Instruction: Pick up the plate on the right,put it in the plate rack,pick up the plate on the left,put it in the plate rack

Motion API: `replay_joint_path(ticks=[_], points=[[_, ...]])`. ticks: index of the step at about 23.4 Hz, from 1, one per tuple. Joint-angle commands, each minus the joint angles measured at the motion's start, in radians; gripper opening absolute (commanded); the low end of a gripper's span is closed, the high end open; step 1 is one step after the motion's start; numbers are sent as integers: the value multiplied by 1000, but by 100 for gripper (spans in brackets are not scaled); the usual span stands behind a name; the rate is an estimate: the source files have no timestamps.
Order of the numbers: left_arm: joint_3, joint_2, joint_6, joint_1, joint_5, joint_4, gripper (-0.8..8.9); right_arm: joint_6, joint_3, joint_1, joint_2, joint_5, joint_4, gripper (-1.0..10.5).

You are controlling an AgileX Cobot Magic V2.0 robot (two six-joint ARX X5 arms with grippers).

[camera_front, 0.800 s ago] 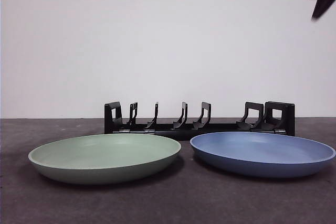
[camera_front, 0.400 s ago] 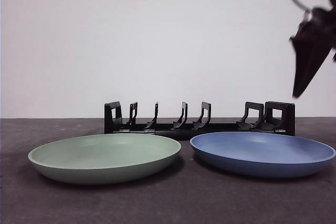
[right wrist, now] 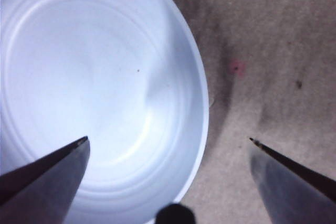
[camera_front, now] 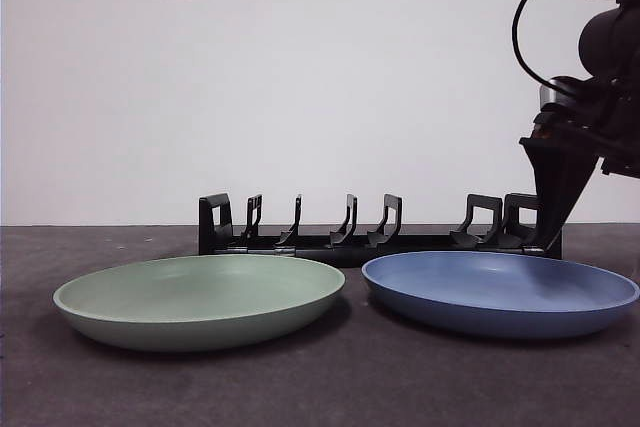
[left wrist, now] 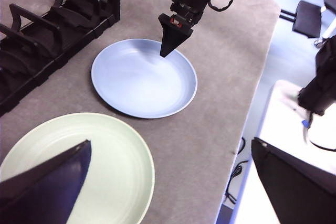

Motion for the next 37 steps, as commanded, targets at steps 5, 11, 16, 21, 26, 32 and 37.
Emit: replay_joint_path(ticks=[5,11,16,21,26,32,37], points=[[3,2,40,-13,-47,12,659,30,0,2,35,4,21,306],[3,2,42,-13,-47,18,659,40,0,2,84,4,22,306],[3,2,42,-13,-47,18,659,39,0,2,89,4,41,54],[3,2,43,-13,-47,18,659,37,0,2,89,4,48,-16],[3,4,98,-33,-71,18,659,37,2,1,74,-1,37,-16],[3,14,328,-184,-262,13,659,20,66,0,-121,-31,-70,-17],[3,43,488,-320,-439,108,659,-2,209,1,-273,-40,-245,-17]])
